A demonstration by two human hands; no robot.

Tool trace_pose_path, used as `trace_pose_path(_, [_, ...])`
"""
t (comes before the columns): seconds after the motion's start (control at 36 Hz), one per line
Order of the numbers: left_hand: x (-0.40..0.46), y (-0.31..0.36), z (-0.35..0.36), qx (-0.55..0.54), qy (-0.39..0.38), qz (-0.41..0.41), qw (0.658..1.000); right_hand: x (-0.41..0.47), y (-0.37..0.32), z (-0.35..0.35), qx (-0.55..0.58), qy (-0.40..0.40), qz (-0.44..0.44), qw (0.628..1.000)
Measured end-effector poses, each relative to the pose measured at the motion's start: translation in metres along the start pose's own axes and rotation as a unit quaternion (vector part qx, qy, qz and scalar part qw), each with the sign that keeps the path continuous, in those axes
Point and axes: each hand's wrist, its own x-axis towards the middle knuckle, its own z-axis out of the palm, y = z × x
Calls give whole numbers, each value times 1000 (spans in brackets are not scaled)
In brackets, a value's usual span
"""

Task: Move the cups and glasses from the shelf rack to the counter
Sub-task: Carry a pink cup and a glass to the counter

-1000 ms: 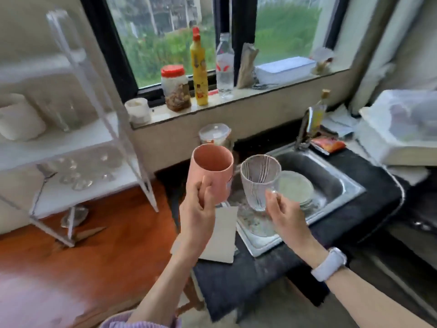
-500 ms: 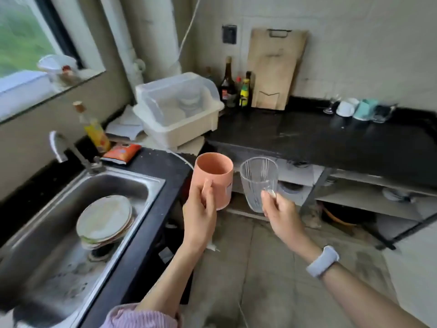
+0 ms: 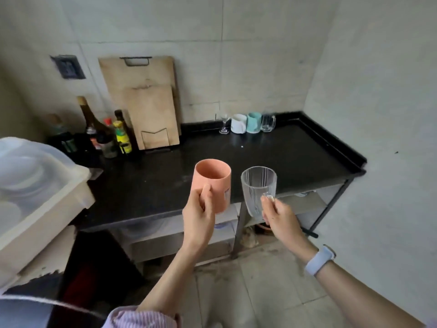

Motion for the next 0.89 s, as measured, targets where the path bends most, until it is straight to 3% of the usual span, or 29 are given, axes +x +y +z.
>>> trace_pose_path(0.44, [205, -85, 111, -38, -85, -110, 990, 223, 85, 28, 36, 1, 128, 991])
trace_pose_path(0.89, [373, -206, 254, -56, -50, -235, 969, 460, 206, 86, 64, -93, 192, 975])
